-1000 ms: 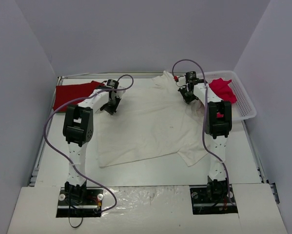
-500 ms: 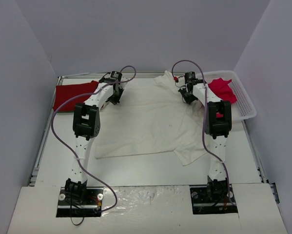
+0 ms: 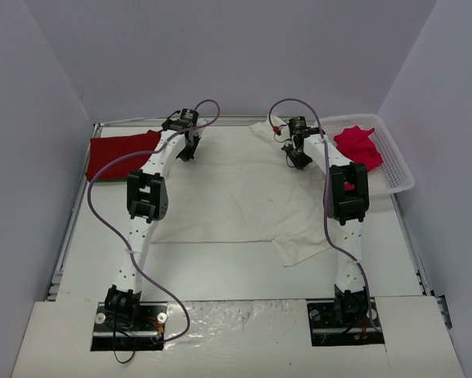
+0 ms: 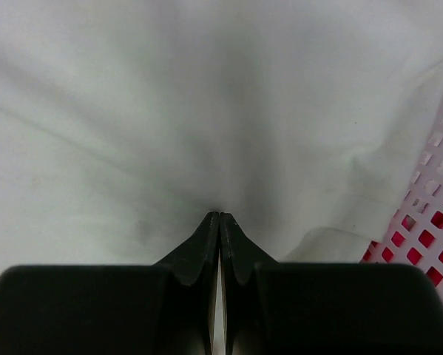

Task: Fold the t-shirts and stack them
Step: Flatten out the tshirt

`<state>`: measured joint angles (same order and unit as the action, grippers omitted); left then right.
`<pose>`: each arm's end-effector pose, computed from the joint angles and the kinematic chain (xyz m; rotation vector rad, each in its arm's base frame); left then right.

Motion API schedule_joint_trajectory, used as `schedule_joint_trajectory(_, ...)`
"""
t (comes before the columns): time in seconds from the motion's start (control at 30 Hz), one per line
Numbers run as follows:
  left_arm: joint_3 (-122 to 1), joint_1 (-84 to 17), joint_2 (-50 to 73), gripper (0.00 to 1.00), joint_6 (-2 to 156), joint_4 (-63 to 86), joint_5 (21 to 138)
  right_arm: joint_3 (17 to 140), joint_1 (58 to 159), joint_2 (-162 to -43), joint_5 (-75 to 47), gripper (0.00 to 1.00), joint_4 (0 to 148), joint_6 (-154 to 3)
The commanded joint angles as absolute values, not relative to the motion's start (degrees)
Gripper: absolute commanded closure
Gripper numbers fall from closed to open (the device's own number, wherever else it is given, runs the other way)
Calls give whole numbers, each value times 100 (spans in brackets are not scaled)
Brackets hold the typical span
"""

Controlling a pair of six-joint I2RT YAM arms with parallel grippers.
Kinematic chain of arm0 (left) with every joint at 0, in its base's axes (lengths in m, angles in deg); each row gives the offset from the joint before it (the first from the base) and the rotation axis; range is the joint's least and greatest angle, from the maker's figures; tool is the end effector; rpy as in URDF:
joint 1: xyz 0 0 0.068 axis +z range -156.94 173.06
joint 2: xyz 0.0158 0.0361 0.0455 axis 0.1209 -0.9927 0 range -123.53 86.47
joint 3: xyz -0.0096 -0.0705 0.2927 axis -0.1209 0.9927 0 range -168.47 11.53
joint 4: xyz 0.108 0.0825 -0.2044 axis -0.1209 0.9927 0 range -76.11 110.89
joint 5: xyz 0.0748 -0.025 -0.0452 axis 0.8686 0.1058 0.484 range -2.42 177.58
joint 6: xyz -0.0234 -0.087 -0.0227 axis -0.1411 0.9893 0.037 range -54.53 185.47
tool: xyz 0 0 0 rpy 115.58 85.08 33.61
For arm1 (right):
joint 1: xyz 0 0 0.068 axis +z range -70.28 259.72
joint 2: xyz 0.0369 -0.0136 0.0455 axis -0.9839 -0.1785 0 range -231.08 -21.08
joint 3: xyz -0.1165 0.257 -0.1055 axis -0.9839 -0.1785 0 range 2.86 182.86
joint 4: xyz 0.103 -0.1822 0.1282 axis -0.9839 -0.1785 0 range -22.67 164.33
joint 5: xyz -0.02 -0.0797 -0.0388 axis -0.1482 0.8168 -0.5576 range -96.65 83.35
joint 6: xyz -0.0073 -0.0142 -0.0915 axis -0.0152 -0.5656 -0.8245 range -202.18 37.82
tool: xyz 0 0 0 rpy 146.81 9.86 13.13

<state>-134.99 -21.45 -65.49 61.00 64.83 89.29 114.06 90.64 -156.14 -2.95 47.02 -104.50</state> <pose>0.5801 -0.1474 0.1583 0.4097 2.5214 -0.0296 0.5497 0.1006 0.1608 -0.6792 2.3733 -0.1658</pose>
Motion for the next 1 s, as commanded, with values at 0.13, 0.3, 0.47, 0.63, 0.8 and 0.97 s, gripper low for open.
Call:
schedule_joint_trajectory(0.13,-12640,-2057,-5724,98,5984,6470,9302,11694,9281,-15301,-95,100,4401,-10476)
schedule_joint_trajectory(0.3,-12268,-2101,-4838,98,5949,6460,9408,11835,9422,-14791,-15,100,4401,-10468)
schedule_joint_trajectory(0.47,-11664,-2180,-3862,98,5774,6460,9390,11467,9457,-13790,-59,91,4401,-10546)
schedule_joint_trajectory(0.63,-9819,-2373,-2087,87,5046,5916,9188,10030,9466,-12422,-418,74,4147,-10713)
schedule_joint_trajectory(0.8,-7361,-2391,-373,70,4544,5573,8820,8331,9475,-11075,-1200,63,3795,-10793)
schedule_joint_trajectory(0.97,-5503,-2391,1172,63,3858,5099,8608,6829,9501,-9774,-1676,56,3557,-10723)
